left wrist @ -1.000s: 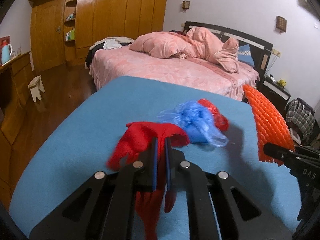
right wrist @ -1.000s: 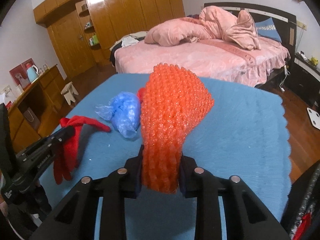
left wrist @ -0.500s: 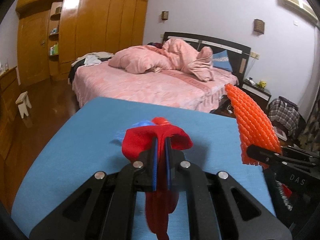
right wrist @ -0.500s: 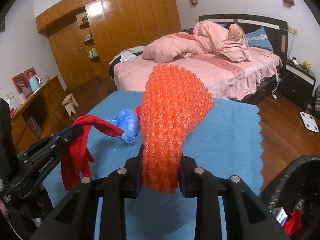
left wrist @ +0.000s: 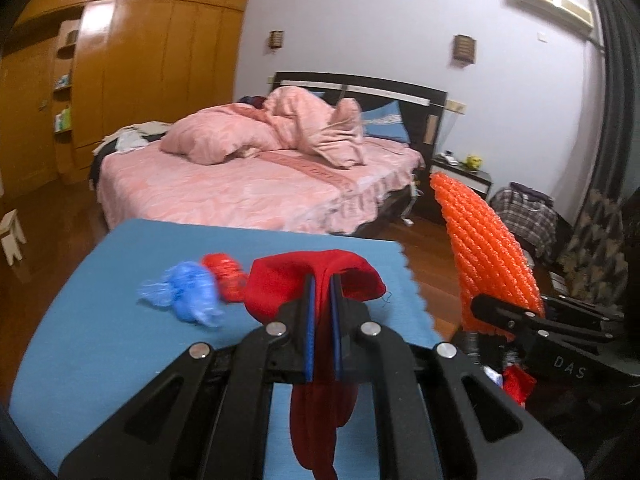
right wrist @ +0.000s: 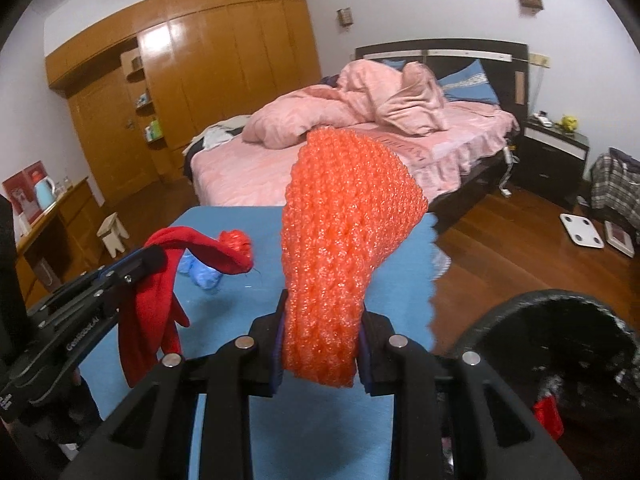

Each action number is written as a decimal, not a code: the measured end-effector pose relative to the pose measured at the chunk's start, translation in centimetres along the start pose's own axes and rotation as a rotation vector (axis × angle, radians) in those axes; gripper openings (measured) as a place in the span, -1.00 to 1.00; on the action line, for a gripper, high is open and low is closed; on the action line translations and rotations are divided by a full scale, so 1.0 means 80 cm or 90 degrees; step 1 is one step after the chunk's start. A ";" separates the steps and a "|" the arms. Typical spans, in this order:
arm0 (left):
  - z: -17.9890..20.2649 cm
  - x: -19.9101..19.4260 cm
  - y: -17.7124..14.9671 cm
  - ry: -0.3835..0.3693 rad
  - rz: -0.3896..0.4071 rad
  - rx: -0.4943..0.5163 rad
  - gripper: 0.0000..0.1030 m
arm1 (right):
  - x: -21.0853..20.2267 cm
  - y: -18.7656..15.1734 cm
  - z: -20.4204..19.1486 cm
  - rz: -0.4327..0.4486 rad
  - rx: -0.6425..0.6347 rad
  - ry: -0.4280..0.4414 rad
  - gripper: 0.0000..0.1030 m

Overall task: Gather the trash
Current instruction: 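Carry the red glove and orange sleeve over the bin and open both tools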

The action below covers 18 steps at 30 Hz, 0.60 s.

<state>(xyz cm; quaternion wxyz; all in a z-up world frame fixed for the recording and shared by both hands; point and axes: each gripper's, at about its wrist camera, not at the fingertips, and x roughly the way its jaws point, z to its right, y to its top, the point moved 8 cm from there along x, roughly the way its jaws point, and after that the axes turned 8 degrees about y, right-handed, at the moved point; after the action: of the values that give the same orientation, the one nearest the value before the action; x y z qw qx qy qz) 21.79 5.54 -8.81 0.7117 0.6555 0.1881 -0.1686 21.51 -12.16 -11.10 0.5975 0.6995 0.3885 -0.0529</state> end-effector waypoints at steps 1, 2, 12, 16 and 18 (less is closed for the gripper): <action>0.013 -0.002 0.001 -0.010 0.002 0.007 -0.88 | -0.005 -0.001 0.005 0.001 0.003 -0.005 -0.45; 0.022 -0.004 0.002 -0.017 0.003 0.011 -0.88 | -0.014 -0.004 0.015 0.004 0.008 -0.014 -0.45; 0.137 -0.016 0.002 -0.103 0.005 0.063 -0.88 | -0.090 -0.027 0.108 0.018 0.047 -0.105 -0.45; 0.179 -0.019 -0.003 -0.133 0.004 0.084 -0.87 | -0.111 -0.037 0.142 0.022 0.066 -0.136 -0.45; 0.202 -0.019 -0.005 -0.152 0.003 0.095 -0.87 | -0.123 -0.046 0.162 0.021 0.081 -0.154 -0.45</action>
<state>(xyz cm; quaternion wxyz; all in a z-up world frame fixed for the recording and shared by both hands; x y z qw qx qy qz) 20.98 -10.64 -7.30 0.6787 0.6823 0.0879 -0.2571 17.52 -28.32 -12.39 0.5954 0.7307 0.2979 -0.1514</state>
